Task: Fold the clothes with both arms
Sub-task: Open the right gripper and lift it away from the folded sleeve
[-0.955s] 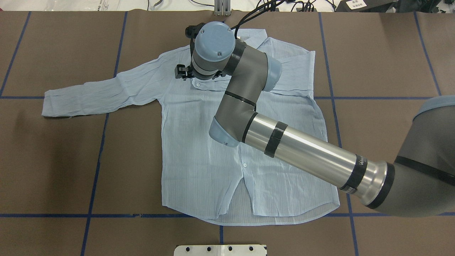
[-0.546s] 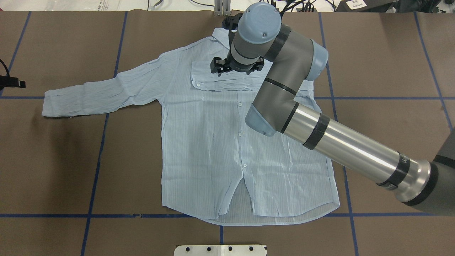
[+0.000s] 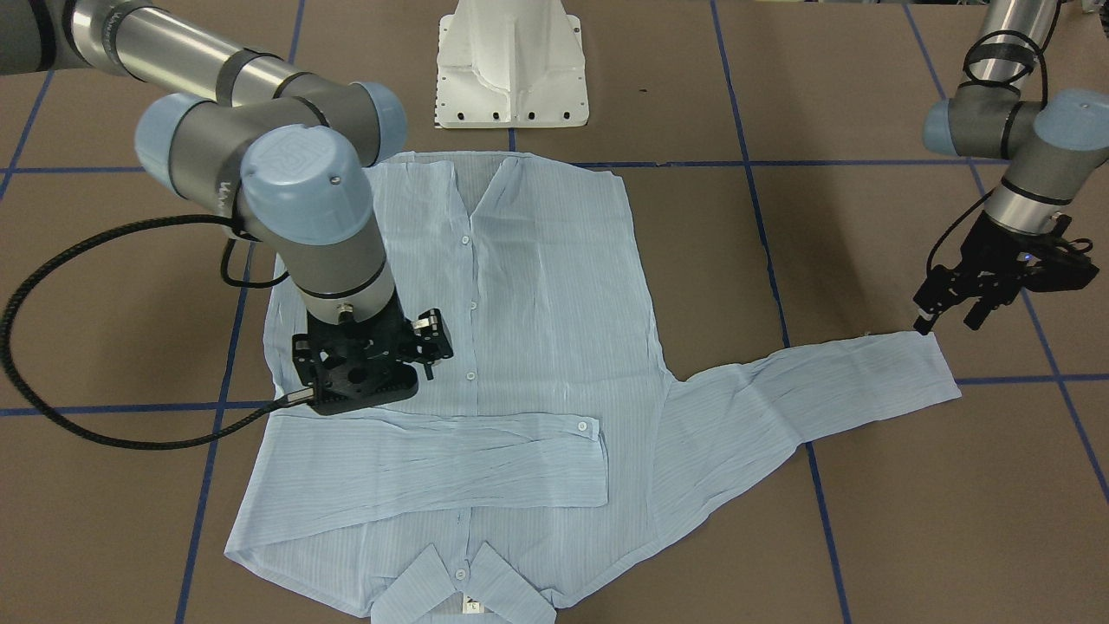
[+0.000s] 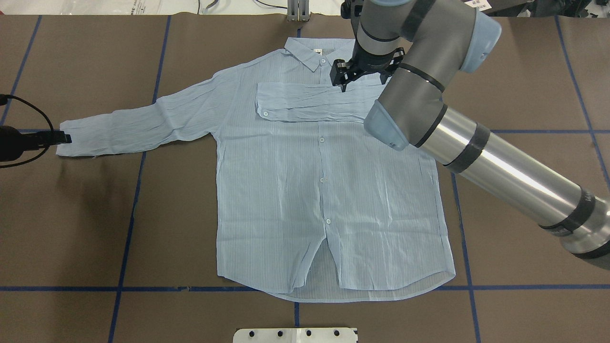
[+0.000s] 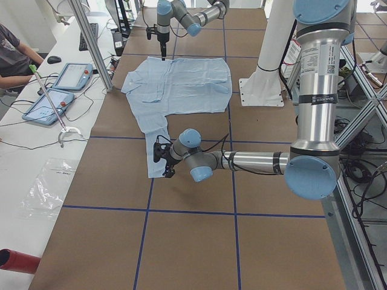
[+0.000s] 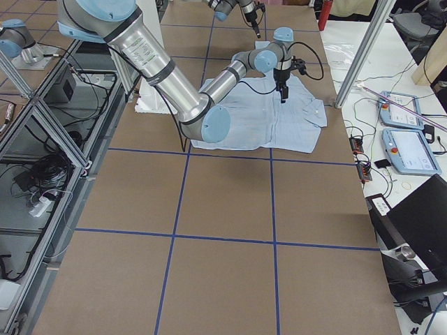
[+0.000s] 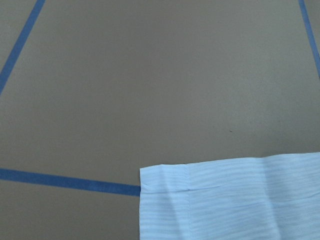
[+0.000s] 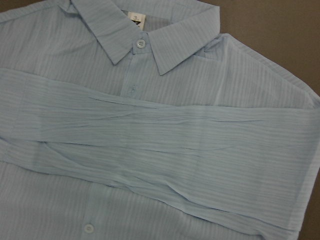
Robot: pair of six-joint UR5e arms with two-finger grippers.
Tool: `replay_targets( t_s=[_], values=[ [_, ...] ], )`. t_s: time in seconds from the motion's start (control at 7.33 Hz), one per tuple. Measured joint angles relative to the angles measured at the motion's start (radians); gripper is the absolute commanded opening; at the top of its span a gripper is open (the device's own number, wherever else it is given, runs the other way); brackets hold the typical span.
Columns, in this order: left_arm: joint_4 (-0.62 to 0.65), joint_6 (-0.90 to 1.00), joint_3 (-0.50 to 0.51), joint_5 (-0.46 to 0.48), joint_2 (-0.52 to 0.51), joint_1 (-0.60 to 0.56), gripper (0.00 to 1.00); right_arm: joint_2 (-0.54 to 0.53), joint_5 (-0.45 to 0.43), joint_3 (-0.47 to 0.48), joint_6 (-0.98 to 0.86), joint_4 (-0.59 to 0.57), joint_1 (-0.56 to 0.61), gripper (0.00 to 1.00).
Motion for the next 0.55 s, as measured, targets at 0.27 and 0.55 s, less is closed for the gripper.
replay_targets(
  t_s=[0.27, 0.55],
  values=[
    [0.031, -0.016, -0.001, 0.048, 0.003, 0.036, 0.80, -0.075, 0.071, 0.051, -0.070, -0.022, 0.051, 1.00],
    [0.050, -0.015, 0.005, 0.074, 0.001, 0.041, 0.69, -0.115, 0.092, 0.075, -0.083, -0.025, 0.067, 1.00]
  ],
)
